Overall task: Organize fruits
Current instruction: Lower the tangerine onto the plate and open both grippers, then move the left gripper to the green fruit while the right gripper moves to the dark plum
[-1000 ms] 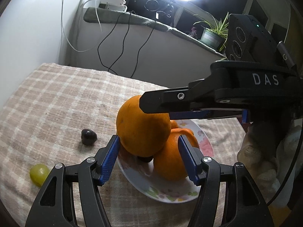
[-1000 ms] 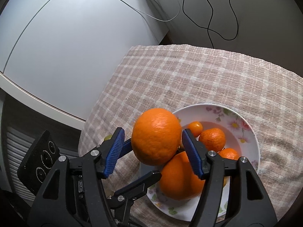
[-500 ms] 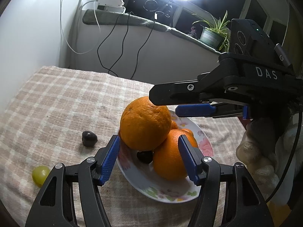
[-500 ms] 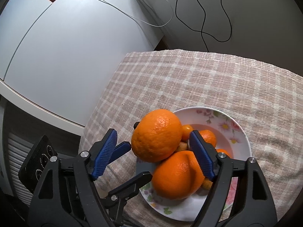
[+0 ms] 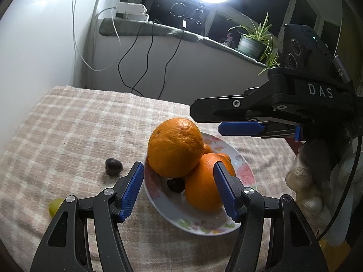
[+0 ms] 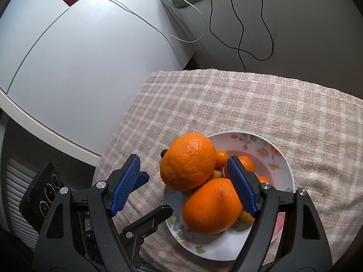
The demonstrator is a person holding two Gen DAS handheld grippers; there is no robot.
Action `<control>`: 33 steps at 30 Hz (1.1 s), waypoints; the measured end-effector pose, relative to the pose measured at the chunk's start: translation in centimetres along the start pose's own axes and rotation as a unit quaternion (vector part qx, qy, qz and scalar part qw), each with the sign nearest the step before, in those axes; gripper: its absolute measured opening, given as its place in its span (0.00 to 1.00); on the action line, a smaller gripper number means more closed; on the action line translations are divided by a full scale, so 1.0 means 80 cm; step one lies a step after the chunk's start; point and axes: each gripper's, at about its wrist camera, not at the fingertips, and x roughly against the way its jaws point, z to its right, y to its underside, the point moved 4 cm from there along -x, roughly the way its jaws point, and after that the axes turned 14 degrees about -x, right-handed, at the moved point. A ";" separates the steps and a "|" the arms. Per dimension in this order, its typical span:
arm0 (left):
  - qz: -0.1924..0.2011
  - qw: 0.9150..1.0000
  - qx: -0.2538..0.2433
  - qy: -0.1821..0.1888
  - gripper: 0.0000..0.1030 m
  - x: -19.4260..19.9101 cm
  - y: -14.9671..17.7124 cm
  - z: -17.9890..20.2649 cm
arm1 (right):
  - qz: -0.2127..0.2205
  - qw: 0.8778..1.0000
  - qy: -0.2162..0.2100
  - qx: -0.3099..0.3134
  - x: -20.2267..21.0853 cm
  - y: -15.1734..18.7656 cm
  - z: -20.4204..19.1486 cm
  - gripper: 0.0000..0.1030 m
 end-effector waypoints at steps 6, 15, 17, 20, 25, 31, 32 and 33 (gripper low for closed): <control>0.006 1.000 -0.004 -0.007 0.61 0.016 0.004 -0.008 | 0.045 0.999 -0.005 0.026 0.015 0.013 -0.015 0.79; 0.007 0.999 -0.005 -0.040 0.61 0.054 0.033 -0.047 | 0.086 0.985 0.029 0.148 0.023 0.034 -0.071 0.93; 0.002 0.999 -0.003 -0.050 0.61 0.061 0.042 -0.056 | 0.082 0.981 0.038 0.173 0.018 0.037 -0.083 0.94; -0.004 0.998 0.007 -0.066 0.61 0.071 0.058 -0.075 | 0.068 0.976 0.045 0.204 0.011 0.041 -0.095 0.94; -0.015 0.996 0.018 -0.081 0.61 0.078 0.075 -0.101 | 0.041 0.966 0.058 0.250 -0.008 0.049 -0.110 0.94; -0.017 0.997 0.026 -0.076 0.61 0.076 0.082 -0.111 | 0.002 0.942 0.087 0.325 -0.040 0.065 -0.130 0.87; -0.019 0.997 0.027 -0.074 0.61 0.073 0.084 -0.112 | -0.005 0.938 0.093 0.334 -0.046 0.067 -0.132 0.86; -0.020 0.997 0.028 -0.072 0.61 0.071 0.084 -0.113 | -0.015 0.934 0.100 0.343 -0.053 0.069 -0.133 0.83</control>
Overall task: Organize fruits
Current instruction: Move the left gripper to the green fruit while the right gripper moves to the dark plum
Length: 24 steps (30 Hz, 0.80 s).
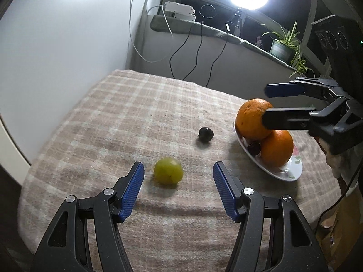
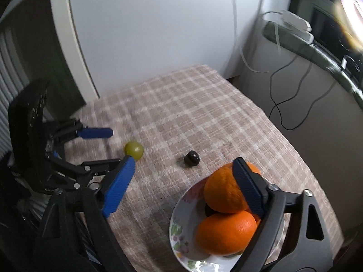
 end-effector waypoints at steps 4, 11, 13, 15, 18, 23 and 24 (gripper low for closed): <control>-0.007 1.000 0.007 0.006 0.58 -0.007 0.007 -0.006 | -0.033 0.999 0.005 0.026 -0.023 0.000 -0.007 0.72; -0.014 1.000 0.021 0.006 0.51 -0.016 0.013 -0.021 | -0.088 0.994 0.020 0.067 -0.062 -0.005 -0.012 0.57; -0.017 1.000 0.023 0.008 0.51 -0.017 0.014 -0.023 | -0.100 0.992 0.026 0.079 -0.072 -0.008 -0.014 0.54; -0.020 1.000 0.022 0.009 0.50 -0.020 0.015 -0.024 | -0.114 0.989 0.029 0.089 -0.083 -0.012 -0.015 0.52; -0.023 0.999 0.024 0.015 0.48 -0.025 0.016 -0.025 | -0.141 0.984 0.032 0.106 -0.100 -0.014 -0.017 0.51; -0.024 0.999 0.025 0.022 0.47 -0.030 0.015 -0.027 | -0.174 0.976 0.036 0.123 -0.124 -0.013 -0.015 0.49; -0.024 0.999 0.024 0.023 0.47 -0.032 0.014 -0.027 | -0.180 0.975 0.037 0.124 -0.128 -0.014 -0.014 0.46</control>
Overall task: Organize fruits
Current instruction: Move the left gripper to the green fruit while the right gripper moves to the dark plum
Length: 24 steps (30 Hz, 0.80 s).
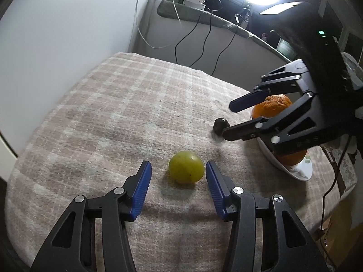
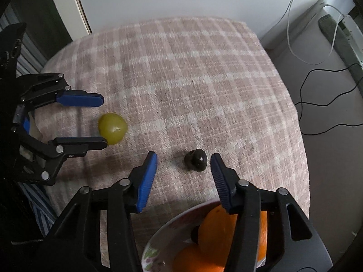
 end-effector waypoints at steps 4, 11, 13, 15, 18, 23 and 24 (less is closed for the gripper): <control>-0.001 1.000 -0.001 0.006 0.45 -0.005 -0.002 0.001 | -0.014 1.000 0.005 0.009 -0.010 -0.007 0.002 0.43; -0.007 1.000 0.000 0.010 0.45 -0.012 -0.003 0.002 | -0.033 0.999 0.002 0.007 -0.024 -0.014 0.009 0.41; -0.008 1.000 0.000 0.011 0.45 -0.014 -0.003 0.002 | -0.040 0.999 0.002 0.011 -0.029 -0.015 0.010 0.41; -0.009 1.000 -0.001 0.011 0.45 -0.015 -0.003 0.002 | -0.046 0.999 0.002 0.015 -0.033 -0.016 0.011 0.41; -0.011 1.000 0.000 0.012 0.45 -0.019 -0.004 0.002 | -0.051 0.999 0.006 0.016 -0.038 -0.014 0.012 0.41; -0.013 1.000 -0.001 0.011 0.45 -0.020 -0.004 0.003 | -0.060 0.998 0.010 0.017 -0.043 -0.012 0.012 0.40; -0.014 1.000 -0.001 0.011 0.44 -0.021 -0.005 0.003 | -0.062 0.998 0.011 0.017 -0.044 -0.012 0.011 0.40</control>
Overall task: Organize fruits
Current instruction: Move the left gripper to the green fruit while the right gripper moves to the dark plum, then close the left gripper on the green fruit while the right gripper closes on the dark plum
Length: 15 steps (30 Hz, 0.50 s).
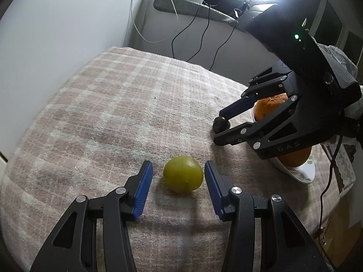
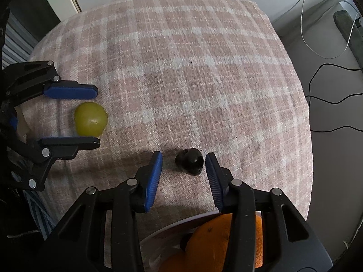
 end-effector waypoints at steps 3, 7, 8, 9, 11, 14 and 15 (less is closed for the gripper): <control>-0.002 1.000 -0.001 -0.002 0.42 -0.003 -0.002 -0.002 | 0.000 1.000 0.001 -0.001 -0.006 0.001 0.002 0.34; -0.002 1.000 -0.002 0.000 0.35 -0.003 -0.002 -0.001 | 0.007 1.000 0.007 -0.003 -0.009 0.000 0.001 0.25; -0.002 1.000 -0.003 0.000 0.33 -0.003 -0.001 0.000 | 0.009 1.000 0.007 -0.006 -0.009 0.000 0.003 0.25; -0.001 1.000 -0.005 0.001 0.32 -0.003 -0.001 0.001 | 0.010 1.000 0.005 -0.008 -0.009 0.000 0.004 0.25; -0.001 1.000 -0.010 -0.001 0.30 -0.003 -0.002 0.003 | 0.012 1.000 0.006 -0.007 -0.007 -0.002 0.005 0.25; 0.000 1.000 -0.010 -0.002 0.30 -0.003 -0.001 0.003 | 0.013 1.000 0.013 -0.006 -0.005 -0.002 0.003 0.24; 0.001 1.000 -0.009 -0.001 0.30 -0.002 -0.001 0.003 | 0.015 1.000 0.015 -0.007 -0.005 -0.001 0.002 0.24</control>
